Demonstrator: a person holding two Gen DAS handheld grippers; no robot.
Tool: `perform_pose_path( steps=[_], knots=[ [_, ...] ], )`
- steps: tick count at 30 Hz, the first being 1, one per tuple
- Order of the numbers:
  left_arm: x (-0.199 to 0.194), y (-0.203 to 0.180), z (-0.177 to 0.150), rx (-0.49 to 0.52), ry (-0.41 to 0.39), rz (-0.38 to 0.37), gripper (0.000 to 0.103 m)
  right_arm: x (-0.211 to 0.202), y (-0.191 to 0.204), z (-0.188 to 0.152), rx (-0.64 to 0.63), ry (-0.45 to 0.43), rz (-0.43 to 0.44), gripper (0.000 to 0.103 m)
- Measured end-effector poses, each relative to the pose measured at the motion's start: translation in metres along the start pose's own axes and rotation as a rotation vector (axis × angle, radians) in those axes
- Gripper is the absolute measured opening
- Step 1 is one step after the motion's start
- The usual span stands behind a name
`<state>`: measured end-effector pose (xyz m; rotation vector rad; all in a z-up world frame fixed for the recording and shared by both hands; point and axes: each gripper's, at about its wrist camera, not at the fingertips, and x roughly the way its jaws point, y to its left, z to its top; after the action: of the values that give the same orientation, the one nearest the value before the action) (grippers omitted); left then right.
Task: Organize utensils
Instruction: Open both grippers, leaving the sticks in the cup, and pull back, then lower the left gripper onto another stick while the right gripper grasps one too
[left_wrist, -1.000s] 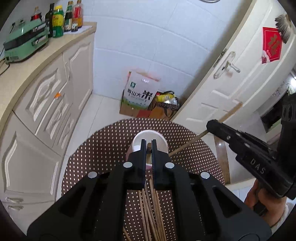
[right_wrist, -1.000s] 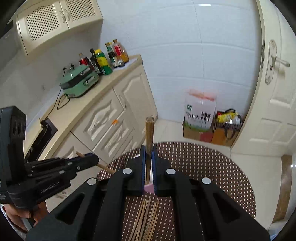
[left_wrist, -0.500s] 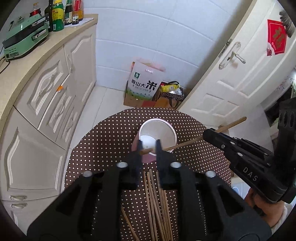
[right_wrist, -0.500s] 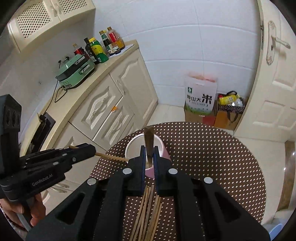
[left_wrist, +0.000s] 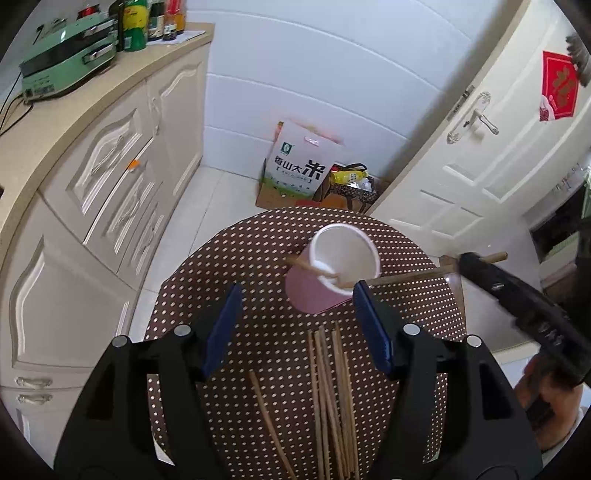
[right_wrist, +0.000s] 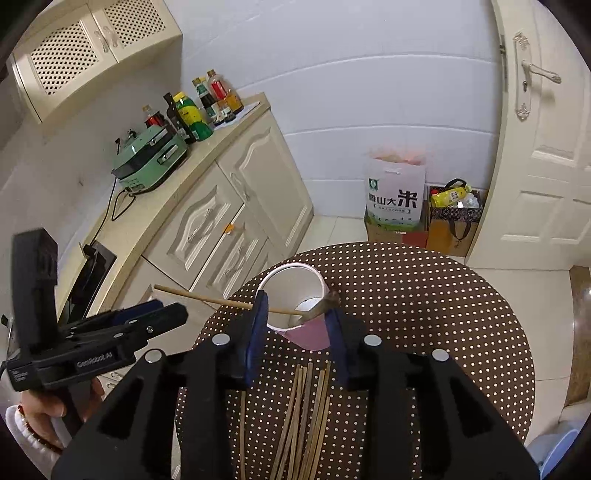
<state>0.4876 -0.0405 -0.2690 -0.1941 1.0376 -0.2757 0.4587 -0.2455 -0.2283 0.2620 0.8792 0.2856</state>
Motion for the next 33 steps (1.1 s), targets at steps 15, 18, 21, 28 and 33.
perform_pose_path(
  steps=[15, 18, 21, 28, 33],
  knots=[
    [0.069, 0.037, -0.067, -0.021, 0.245, 0.071, 0.063, -0.004, -0.010, -0.062, -0.029, 0.054, -0.062, 0.040],
    [0.090, 0.033, -0.085, 0.005, 0.328, 0.081, 0.060, 0.014, -0.017, -0.080, 0.002, 0.119, -0.078, 0.040],
    [0.107, 0.030, -0.101, 0.042, 0.391, 0.110, 0.053, 0.027, -0.019, -0.093, 0.015, 0.169, -0.094, 0.040],
    [0.121, 0.027, -0.112, 0.074, 0.423, 0.135, 0.036, 0.068, -0.024, -0.120, 0.038, 0.334, -0.117, 0.037],
    [0.122, 0.028, -0.108, 0.106, 0.407, 0.154, 0.023, 0.098, -0.030, -0.135, 0.055, 0.469, -0.123, 0.023]
  ],
)
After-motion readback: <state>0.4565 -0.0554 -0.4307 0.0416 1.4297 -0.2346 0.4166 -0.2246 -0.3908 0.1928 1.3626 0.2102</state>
